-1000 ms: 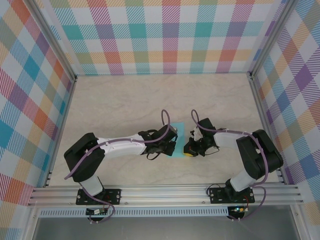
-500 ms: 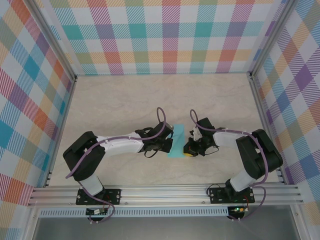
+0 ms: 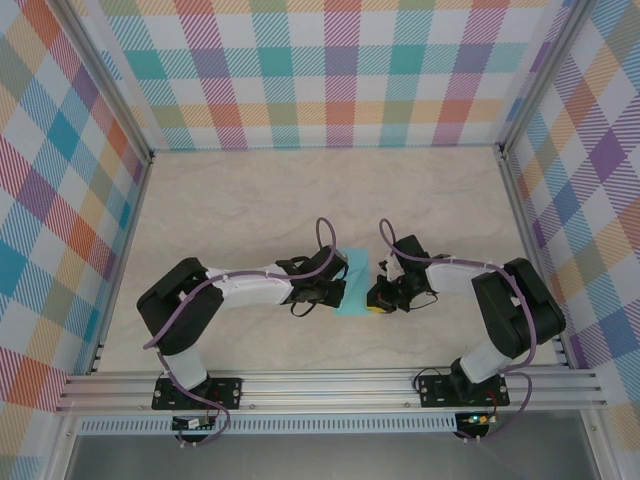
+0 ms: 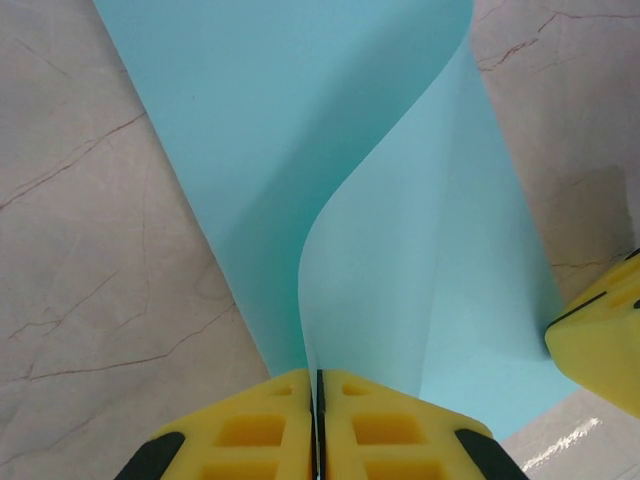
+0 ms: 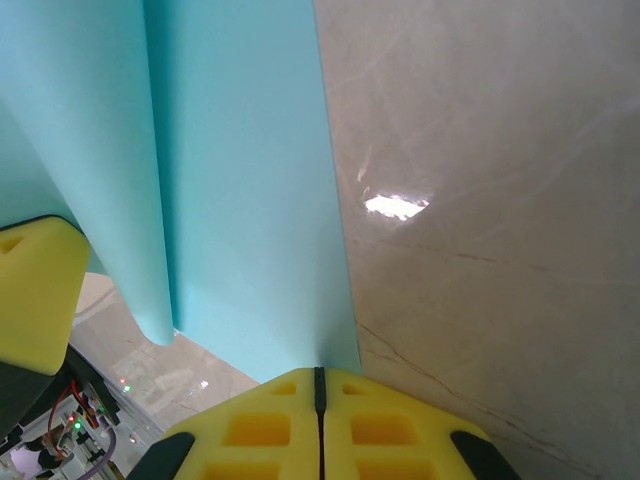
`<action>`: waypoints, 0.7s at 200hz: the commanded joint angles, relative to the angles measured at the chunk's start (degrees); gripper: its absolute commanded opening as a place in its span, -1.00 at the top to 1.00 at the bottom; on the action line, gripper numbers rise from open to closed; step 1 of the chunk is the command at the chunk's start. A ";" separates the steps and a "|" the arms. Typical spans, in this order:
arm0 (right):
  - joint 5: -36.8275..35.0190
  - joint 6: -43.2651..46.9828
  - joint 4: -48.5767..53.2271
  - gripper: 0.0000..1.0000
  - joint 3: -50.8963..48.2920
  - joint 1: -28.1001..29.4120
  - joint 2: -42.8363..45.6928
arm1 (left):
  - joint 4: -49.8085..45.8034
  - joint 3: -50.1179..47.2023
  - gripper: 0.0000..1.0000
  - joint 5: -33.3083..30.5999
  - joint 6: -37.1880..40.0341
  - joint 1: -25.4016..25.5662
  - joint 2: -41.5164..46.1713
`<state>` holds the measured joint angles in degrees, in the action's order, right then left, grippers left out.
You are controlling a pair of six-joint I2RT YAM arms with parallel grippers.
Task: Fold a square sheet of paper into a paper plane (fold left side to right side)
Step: Fold the triangle a second time at the center of the table.
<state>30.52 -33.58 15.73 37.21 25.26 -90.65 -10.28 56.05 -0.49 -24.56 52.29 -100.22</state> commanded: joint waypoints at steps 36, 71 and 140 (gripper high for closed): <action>-2.58 1.53 3.58 0.87 0.19 0.75 -1.55 | 0.18 2.29 0.81 -0.76 1.70 -1.04 -2.07; -2.92 1.63 3.92 0.87 0.15 0.75 -1.57 | 0.00 2.79 0.81 -1.18 2.05 -1.14 -2.41; -3.19 1.92 4.37 0.86 0.32 0.72 -1.72 | -0.53 3.45 0.82 -1.36 2.56 -1.32 -3.22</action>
<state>30.02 -33.17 16.25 37.54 25.52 -90.72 -10.33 58.19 -1.10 -22.90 51.88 -102.54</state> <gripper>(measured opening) 0.070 0.093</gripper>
